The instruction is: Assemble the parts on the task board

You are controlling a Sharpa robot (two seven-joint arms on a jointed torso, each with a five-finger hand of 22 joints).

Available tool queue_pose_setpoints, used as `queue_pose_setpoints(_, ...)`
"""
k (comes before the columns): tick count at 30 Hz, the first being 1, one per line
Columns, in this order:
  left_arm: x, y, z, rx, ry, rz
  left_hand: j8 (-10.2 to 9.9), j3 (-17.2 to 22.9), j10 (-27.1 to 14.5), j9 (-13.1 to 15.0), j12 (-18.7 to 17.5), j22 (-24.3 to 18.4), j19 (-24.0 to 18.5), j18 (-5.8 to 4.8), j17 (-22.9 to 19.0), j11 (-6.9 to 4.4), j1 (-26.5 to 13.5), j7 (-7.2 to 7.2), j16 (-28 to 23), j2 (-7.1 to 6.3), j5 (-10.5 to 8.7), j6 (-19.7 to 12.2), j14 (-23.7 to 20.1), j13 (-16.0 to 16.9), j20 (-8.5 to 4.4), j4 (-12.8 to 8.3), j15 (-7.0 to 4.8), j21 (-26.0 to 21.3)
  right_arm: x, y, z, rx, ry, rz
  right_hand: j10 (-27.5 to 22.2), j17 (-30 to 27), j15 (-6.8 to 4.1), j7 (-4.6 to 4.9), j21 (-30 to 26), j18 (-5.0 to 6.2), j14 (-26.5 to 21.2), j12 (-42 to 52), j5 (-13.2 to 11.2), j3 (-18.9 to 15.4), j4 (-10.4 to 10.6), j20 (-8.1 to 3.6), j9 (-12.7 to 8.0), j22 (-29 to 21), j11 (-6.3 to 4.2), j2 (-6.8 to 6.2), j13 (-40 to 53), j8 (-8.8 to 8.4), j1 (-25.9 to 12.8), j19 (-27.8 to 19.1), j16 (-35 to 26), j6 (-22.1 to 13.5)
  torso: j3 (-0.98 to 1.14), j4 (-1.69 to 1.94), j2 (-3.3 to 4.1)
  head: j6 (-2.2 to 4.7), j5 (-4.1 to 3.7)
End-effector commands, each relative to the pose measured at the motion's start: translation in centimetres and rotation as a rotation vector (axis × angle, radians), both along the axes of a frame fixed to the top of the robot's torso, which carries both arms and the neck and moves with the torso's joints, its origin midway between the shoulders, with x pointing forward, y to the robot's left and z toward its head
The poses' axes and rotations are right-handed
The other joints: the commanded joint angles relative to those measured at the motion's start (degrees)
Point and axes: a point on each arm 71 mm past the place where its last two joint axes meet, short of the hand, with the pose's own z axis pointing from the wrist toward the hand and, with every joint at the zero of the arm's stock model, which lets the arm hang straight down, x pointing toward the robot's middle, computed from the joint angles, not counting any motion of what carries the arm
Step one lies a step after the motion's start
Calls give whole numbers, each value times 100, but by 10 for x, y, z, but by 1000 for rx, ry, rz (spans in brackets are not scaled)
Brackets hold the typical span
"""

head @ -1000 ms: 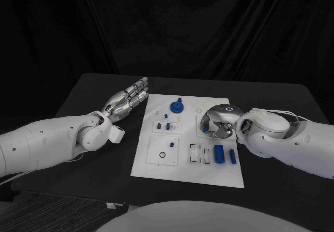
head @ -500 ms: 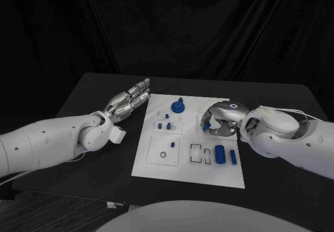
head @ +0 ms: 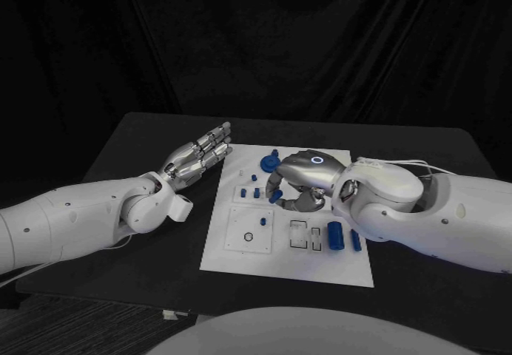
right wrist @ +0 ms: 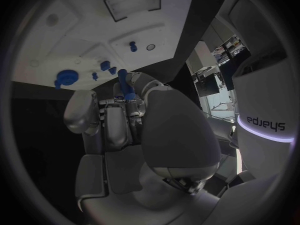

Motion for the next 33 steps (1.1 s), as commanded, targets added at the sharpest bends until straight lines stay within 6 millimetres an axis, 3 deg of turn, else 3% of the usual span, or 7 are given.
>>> queue_pose_setpoints(1, -1, -2, 4, -47, -42, -14, -20, -4, -8, 10, -3, -21, 15, 71, -42, 32, 99, 71, -55, -19, 98, 28, 28, -54, 50, 62, 78, -53, -6, 14, -8, -66, -23, 62, 415, 79, -29, 11, 73, -109, 156, 105, -23, 134, -56, -18, 165, 811, -111, 101, 183, 104, -43, 26, 123, -30, -1, 1, 1, -1, 24)
queue_pose_setpoints(10, -2, 2, 4, -43, -42, -7, -15, -6, -6, 13, 11, -21, 15, 77, -42, 63, 110, 88, -55, -18, 107, 54, 28, -52, 76, 61, 96, -53, -18, 44, -24, -132, -24, 127, 353, 21, -1, 42, -9, -98, 132, 31, -109, 140, -81, -3, 196, 789, -76, 120, 191, 49, -83, -9, 81, -119, -1, 1, 0, -1, 138)
queue_pose_setpoints(19, -3, 3, 4, -45, -41, -6, -12, -2, -3, 16, 21, -21, 15, 88, -42, 96, 135, 112, -55, -16, 128, 80, 28, -50, 111, 57, 118, -53, -24, 60, -35, -169, -4, 149, 327, -4, 9, 53, -54, -90, 121, -3, -139, 154, -102, 6, 207, 777, -64, 132, 196, 19, -88, -27, 64, -161, 1, 2, -3, -1, 151)
queue_pose_setpoints(33, -6, 5, 0, -44, -37, 1, -7, -2, -2, 20, 29, -21, 15, 116, -42, 121, 149, 131, -55, -13, 133, 110, 28, -49, 130, 61, 94, -53, -26, 64, -50, -195, 28, 146, 313, -14, 19, 63, -77, -87, 113, -26, -188, 155, -108, 15, 217, 771, -54, 141, 201, -1, -106, -38, 55, -182, 1, 2, -3, -1, 92)
